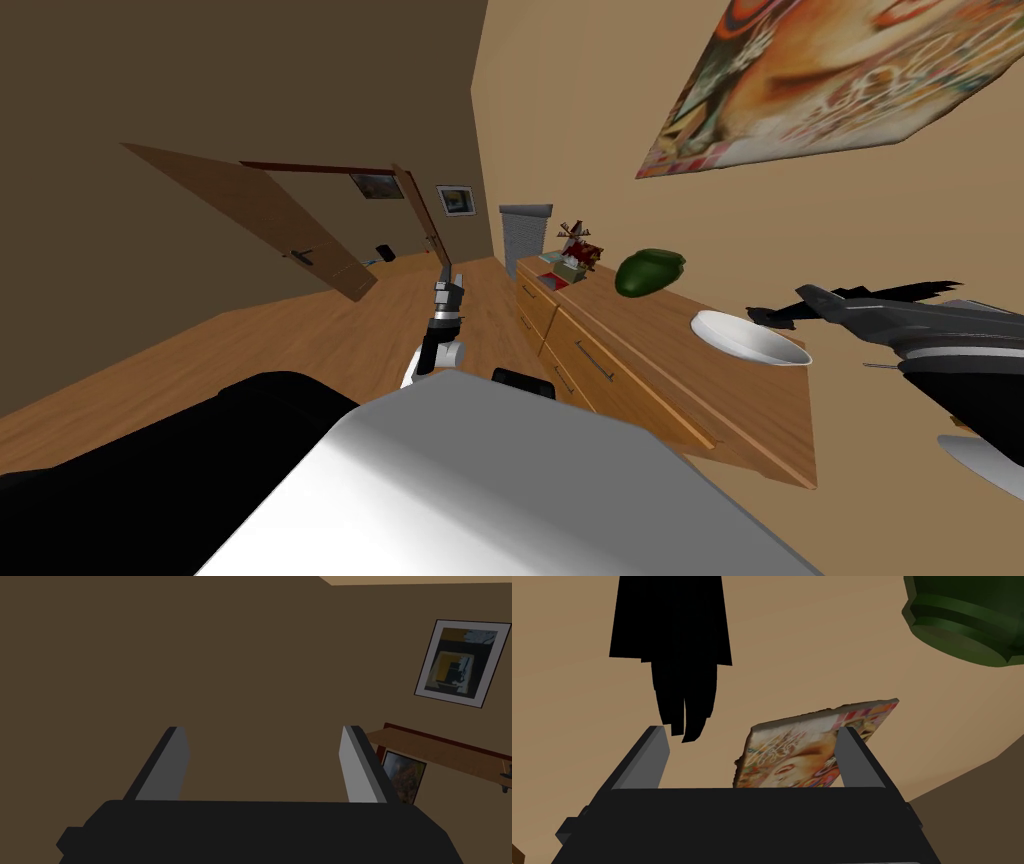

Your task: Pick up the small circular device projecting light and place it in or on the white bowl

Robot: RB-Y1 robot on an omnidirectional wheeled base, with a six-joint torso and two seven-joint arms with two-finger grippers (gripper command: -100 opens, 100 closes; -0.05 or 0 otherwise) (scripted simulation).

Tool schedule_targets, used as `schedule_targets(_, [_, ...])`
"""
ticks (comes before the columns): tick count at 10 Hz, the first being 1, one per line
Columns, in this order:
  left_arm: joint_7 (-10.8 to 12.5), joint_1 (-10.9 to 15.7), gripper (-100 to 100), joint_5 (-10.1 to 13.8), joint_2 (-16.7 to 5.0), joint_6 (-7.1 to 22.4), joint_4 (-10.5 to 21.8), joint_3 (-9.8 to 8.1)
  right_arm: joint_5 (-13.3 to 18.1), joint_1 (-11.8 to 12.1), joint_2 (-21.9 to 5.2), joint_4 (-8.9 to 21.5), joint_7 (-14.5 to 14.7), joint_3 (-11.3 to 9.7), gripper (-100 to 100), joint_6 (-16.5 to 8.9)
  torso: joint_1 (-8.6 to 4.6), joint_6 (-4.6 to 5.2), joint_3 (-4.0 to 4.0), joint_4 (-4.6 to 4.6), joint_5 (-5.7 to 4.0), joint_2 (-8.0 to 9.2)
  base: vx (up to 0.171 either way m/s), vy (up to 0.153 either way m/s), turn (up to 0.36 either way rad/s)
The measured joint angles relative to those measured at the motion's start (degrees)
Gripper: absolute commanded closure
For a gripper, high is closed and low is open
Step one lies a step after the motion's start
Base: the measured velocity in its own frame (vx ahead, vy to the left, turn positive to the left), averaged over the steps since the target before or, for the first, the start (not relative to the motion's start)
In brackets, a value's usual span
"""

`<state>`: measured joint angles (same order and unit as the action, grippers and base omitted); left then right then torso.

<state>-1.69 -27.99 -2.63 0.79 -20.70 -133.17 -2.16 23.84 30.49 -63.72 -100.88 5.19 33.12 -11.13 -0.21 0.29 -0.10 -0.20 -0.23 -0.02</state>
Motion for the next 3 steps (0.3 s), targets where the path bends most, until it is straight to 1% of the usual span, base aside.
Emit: schedule_targets(3, [0.0,0.0,0,0.0,0.0,0.0,0.0,0.00,0.0,0.0,0.0,0.0,0.0,0.0,0,0.0,-0.01,0.00,0.00,0.00,0.00,0.00,0.000,0.000,0.000])
